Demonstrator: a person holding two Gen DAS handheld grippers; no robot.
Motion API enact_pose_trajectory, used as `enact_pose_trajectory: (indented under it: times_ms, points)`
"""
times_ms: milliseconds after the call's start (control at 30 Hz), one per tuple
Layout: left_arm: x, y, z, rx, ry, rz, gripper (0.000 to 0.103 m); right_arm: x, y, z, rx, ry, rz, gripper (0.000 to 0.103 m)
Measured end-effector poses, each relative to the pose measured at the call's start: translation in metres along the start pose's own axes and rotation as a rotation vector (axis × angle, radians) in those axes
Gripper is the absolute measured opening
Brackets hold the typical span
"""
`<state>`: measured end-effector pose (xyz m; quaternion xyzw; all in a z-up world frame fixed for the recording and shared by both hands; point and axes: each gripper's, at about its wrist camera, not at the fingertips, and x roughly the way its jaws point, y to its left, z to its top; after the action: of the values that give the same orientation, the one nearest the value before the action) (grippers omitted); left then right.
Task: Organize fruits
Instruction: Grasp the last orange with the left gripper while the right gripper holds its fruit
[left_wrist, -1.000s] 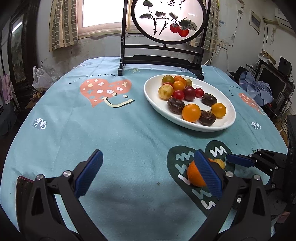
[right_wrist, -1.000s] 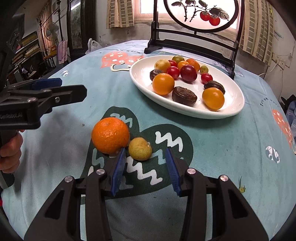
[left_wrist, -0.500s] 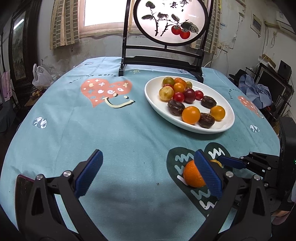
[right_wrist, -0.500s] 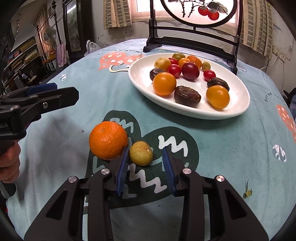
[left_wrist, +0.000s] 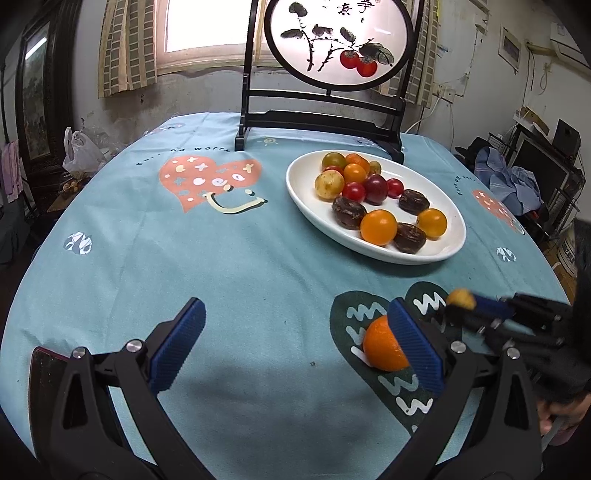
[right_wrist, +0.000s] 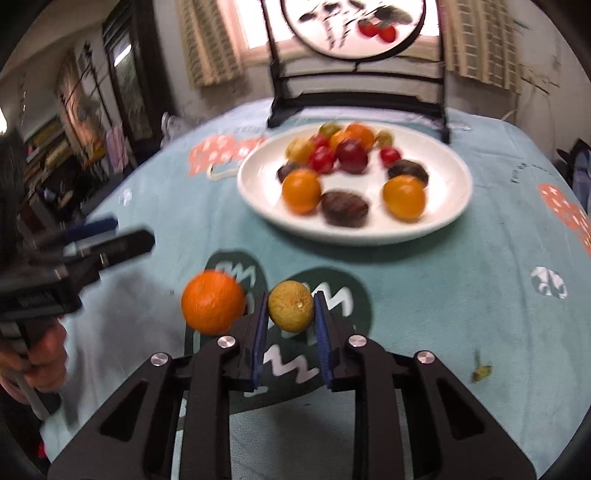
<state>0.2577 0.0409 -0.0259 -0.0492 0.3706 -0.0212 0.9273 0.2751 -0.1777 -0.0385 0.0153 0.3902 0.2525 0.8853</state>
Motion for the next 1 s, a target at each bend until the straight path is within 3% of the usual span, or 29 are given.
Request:
enact_pose_trajectory:
  times_ms: [233,567,800,1000]
  points:
    - [0.001,-0.028,-0.009,0.114,0.019,-0.067,0.101,-0.017,-0.007,0.002,0.048,-0.047,0.005,0.025]
    - [0.019,-0.067,-0.025,0.270,0.066,-0.038,0.096,-0.019,-0.004,0.002,0.040,-0.051,0.009,0.025]
    - [0.032,-0.069,-0.028,0.276,0.113,-0.045,0.077,-0.022,-0.004,0.001,0.042,-0.059,0.009,0.025]
    - [0.038,-0.068,-0.027,0.258,0.123,-0.045,0.073,-0.022,-0.004,0.001,0.039,-0.056,0.010,0.025]
